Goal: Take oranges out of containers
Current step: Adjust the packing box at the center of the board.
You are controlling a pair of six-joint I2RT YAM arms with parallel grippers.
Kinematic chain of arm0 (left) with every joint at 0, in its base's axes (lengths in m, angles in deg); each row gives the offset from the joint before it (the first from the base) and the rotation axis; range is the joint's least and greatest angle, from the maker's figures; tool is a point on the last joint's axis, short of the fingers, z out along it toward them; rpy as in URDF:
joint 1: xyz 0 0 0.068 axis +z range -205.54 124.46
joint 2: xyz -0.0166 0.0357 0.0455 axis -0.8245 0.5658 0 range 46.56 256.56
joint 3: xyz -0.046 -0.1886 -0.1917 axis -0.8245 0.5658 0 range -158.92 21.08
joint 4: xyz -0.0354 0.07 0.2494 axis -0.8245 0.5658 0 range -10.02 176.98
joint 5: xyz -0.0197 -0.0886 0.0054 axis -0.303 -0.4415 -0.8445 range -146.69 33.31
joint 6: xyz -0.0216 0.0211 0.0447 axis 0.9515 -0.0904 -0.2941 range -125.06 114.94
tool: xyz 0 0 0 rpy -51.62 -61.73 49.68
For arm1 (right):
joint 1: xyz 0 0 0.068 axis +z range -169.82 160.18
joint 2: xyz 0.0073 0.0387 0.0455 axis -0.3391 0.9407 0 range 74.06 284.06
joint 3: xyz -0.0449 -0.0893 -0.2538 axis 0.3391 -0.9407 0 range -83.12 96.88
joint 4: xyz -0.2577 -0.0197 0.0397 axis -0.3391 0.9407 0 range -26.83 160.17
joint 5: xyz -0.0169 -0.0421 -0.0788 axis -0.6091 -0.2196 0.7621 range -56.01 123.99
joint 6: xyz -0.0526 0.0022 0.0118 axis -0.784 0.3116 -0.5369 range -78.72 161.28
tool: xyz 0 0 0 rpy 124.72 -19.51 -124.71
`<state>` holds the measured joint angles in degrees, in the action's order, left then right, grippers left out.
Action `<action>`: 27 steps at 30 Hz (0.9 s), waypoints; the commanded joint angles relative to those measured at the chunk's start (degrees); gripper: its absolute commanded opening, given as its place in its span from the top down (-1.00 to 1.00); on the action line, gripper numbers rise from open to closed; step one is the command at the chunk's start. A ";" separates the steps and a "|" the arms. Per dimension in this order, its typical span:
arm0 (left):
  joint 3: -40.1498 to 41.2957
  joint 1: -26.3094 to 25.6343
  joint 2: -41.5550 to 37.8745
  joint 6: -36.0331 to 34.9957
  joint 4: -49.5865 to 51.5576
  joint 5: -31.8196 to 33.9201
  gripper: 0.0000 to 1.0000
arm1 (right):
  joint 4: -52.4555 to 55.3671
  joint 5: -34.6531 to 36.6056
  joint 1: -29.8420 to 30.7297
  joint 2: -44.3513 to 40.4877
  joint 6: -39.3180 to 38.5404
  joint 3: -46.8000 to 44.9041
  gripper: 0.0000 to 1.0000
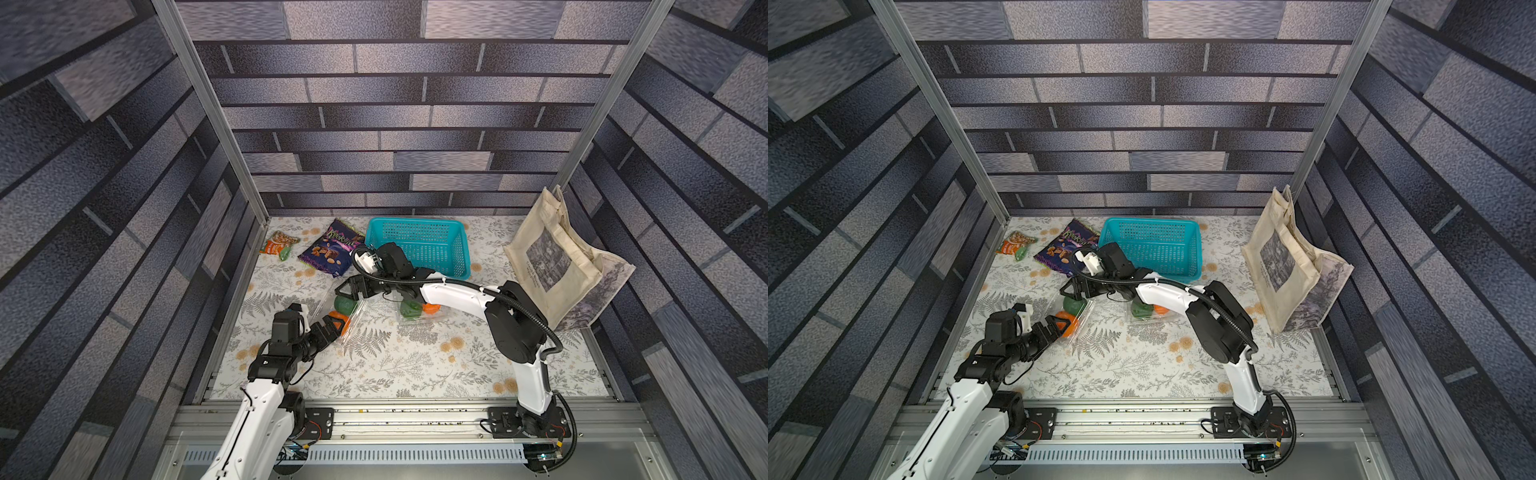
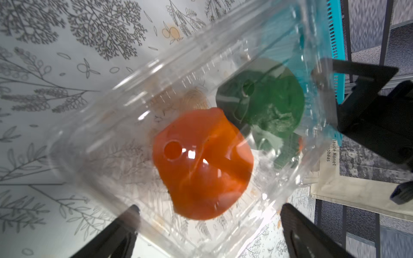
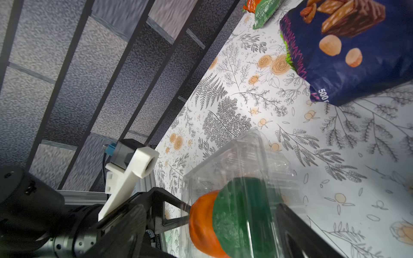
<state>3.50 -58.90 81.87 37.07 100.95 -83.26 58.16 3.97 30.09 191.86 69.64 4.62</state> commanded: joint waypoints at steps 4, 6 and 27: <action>-2.60 -1.55 -3.49 0.53 4.29 -0.20 -1.00 | 2.23 -0.33 -2.68 1.56 -2.58 1.89 -0.88; -4.38 -2.10 -3.34 -0.06 5.60 0.53 -1.00 | 2.72 0.16 -3.60 1.38 -3.28 1.90 -0.90; -29.76 -11.29 19.14 -25.82 12.05 26.34 -1.00 | -11.90 2.88 -5.12 -24.01 7.06 -25.65 1.00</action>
<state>-26.77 -71.68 94.57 21.68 113.06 -65.38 53.96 5.52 24.78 171.51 69.94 -14.33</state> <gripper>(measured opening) 0.999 0.037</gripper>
